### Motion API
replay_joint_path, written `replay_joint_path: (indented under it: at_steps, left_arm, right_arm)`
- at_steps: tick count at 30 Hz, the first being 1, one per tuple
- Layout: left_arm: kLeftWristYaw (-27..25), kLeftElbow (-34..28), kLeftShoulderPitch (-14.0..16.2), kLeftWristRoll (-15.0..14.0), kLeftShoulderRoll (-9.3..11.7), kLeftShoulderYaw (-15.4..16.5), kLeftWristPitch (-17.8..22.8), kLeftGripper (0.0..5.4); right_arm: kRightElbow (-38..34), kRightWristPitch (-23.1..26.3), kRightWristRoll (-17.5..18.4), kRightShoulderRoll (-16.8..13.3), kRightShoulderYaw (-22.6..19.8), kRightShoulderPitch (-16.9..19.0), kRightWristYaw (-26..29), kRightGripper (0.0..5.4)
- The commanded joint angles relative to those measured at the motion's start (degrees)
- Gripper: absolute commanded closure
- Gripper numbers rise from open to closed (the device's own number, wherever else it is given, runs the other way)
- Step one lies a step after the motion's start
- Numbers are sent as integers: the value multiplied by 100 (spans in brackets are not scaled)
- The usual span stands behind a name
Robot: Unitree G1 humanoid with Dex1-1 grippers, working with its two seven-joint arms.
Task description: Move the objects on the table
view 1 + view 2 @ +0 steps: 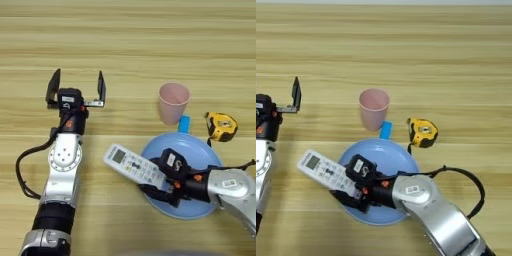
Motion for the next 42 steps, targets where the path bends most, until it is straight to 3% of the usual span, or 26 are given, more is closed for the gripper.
replay_joint_path:
  at_steps: [1, 15, 39, 42]
  left_arm:
    - [68, -9, -96, 24, -18, 12, -7, 0]
    - [169, -83, -108, 11, -47, 21, -37, 0]
    - [215, -310, -32, 20, -59, 15, 11, 0]
    - [210, -308, -30, 18, -57, 16, 13, 0]
  right_arm:
    - [-85, 150, 0, 137, 234, -169, -80, 250]
    - [644, 87, -235, 609, 1090, -415, -264, 250]
    - [1116, -111, -639, 616, 1727, -264, -361, 250]
    - [1055, -125, -626, 664, 1676, -246, -383, 211]
